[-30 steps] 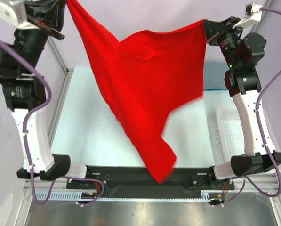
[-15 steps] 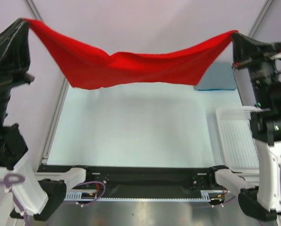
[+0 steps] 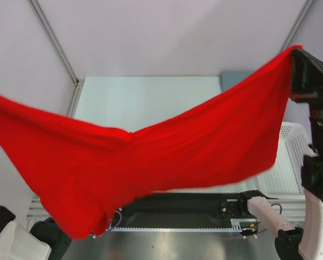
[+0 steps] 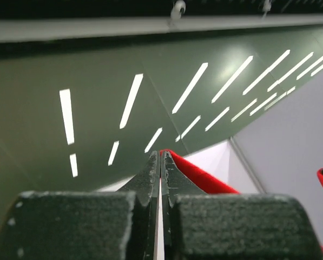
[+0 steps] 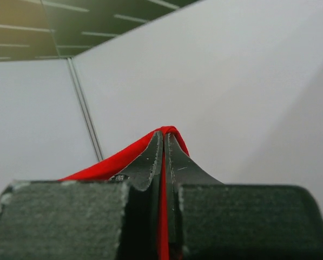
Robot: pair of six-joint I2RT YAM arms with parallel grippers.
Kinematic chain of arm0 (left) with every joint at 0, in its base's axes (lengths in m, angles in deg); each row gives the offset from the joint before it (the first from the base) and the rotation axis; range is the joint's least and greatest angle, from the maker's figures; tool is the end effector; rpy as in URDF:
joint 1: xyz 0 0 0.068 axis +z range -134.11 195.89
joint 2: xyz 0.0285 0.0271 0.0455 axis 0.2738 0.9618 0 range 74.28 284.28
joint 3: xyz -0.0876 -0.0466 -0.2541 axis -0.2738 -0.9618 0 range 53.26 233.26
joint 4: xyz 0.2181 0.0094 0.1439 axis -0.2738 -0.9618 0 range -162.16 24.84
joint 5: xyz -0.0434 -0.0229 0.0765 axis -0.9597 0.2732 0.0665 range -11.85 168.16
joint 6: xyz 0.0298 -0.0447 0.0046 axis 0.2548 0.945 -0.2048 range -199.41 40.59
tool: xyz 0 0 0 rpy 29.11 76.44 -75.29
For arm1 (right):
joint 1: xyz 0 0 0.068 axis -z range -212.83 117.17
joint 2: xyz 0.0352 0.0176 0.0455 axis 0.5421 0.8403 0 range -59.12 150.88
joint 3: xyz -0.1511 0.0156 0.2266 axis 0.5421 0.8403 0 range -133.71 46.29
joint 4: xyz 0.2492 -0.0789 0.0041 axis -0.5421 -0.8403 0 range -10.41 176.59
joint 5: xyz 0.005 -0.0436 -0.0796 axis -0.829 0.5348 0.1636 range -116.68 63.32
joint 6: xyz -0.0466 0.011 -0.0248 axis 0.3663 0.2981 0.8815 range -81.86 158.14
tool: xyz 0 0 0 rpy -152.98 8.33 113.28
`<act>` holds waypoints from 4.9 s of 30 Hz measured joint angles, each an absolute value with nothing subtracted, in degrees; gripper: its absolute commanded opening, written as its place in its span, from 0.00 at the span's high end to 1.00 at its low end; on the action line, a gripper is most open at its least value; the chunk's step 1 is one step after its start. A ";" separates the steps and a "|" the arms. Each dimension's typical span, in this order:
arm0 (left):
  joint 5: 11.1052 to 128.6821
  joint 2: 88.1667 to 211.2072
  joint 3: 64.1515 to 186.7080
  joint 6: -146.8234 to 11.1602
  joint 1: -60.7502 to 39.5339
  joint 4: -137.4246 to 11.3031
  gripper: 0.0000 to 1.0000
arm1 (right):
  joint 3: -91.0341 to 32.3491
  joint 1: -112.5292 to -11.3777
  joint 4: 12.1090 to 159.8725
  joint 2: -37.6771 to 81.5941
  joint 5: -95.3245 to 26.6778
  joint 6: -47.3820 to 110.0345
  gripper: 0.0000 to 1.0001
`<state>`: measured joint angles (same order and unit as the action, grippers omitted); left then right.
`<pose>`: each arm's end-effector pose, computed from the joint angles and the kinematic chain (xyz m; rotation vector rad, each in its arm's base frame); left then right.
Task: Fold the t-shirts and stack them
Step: Flatten the tshirt out
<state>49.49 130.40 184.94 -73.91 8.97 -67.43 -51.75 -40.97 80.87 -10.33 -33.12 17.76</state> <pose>-0.0953 -0.0057 0.6856 0.5019 0.2801 -0.2838 0.0390 0.0095 0.6123 -0.0194 0.8265 0.5150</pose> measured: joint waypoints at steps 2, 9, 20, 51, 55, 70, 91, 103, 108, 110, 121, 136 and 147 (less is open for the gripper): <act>49.58 131.73 183.01 -74.68 8.97 -67.01 1.00 | -50.15 -40.97 82.68 -6.13 -33.23 17.04 1.00; 51.24 136.61 155.41 -76.54 8.91 -58.53 1.00 | -43.22 -41.01 89.39 13.32 -33.80 14.70 1.00; 60.09 155.51 123.06 -81.02 11.75 -53.70 1.00 | -43.99 -43.68 98.77 47.94 -36.53 12.64 1.00; 56.79 181.98 136.55 -71.73 29.78 -55.43 1.00 | -88.25 -44.40 97.57 89.38 -38.96 8.12 1.00; 55.87 182.42 137.81 -69.89 29.61 -57.79 1.00 | -87.96 -43.96 97.50 89.36 -38.93 8.14 1.00; 63.32 184.32 145.44 -70.15 29.15 -71.45 0.80 | -87.77 -44.09 96.02 89.17 -37.86 7.38 0.85; 74.82 163.71 121.90 -63.49 -2.52 -85.50 0.54 | -62.33 -43.68 58.38 57.19 -34.54 17.45 0.36; 80.64 166.70 111.41 -46.37 -17.58 -89.81 0.56 | -32.54 -48.86 50.14 35.38 -35.20 21.37 0.38; 80.20 166.97 106.17 -41.43 -15.72 -88.93 0.57 | -27.18 -49.89 49.29 31.86 -35.37 21.52 0.37; 78.60 166.66 103.37 -38.81 -13.93 -87.49 0.57 | -26.26 -50.06 49.24 30.74 -35.37 21.72 0.37; 69.93 155.73 91.43 -32.45 7.44 -87.12 0.57 | -26.18 -50.39 49.57 30.17 -35.33 22.41 0.36; 70.19 136.76 92.35 -40.39 8.82 -94.77 0.22 | -26.66 -67.76 49.94 35.44 -35.24 23.33 0.40; 70.69 154.14 98.45 -43.27 9.10 -90.90 0.35 | -26.00 -78.65 58.51 39.99 -43.68 19.90 0.43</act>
